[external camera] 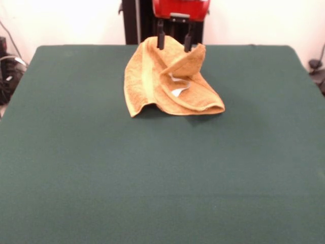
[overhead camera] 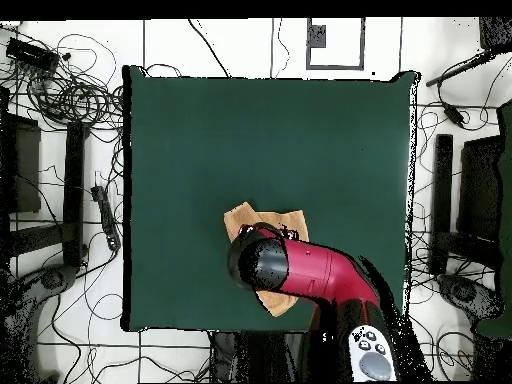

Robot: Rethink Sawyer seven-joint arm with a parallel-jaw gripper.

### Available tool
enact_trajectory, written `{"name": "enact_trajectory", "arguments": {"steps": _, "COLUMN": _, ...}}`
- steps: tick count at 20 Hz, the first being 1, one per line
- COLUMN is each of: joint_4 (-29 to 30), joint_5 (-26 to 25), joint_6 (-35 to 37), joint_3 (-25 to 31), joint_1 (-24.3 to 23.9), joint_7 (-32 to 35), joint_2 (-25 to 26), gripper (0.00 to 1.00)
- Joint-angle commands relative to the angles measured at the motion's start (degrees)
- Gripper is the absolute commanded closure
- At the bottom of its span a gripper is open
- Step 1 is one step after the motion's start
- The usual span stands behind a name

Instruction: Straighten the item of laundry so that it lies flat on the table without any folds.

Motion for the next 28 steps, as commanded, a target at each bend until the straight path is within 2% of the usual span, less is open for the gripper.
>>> {"name": "enact_trajectory", "arguments": {"steps": 1, "joint_4": -1.93, "joint_5": 0.34, "joint_6": 3.98, "joint_3": 5.98, "joint_1": -0.1, "joint_7": 4.32, "joint_2": 1.58, "gripper": 0.0}}
{"name": "enact_trajectory", "arguments": {"steps": 9, "joint_4": 3.42, "joint_5": -1.35, "joint_6": 0.85, "joint_3": 7.0, "joint_1": -0.91, "joint_7": 2.35, "joint_2": -3.7, "gripper": 0.0}}
{"name": "enact_trajectory", "arguments": {"steps": 16, "joint_4": 2.07, "joint_5": 0.46, "joint_6": 7.01, "joint_3": 6.06, "joint_1": -0.56, "joint_7": 2.32, "joint_2": -8.23, "gripper": 0.0}}
{"name": "enact_trajectory", "arguments": {"steps": 24, "joint_4": 0.86, "joint_5": 0.96, "joint_6": 10.13, "joint_3": 6.01, "joint_1": -0.28, "joint_7": 2.7, "joint_2": -9.02, "gripper": 0.0}}
{"name": "enact_trajectory", "arguments": {"steps": 28, "joint_4": 1.31, "joint_5": 0.53, "joint_6": 8.97, "joint_3": 6.22, "joint_1": -0.38, "joint_7": 2.69, "joint_2": -8.69, "gripper": 0.0}}
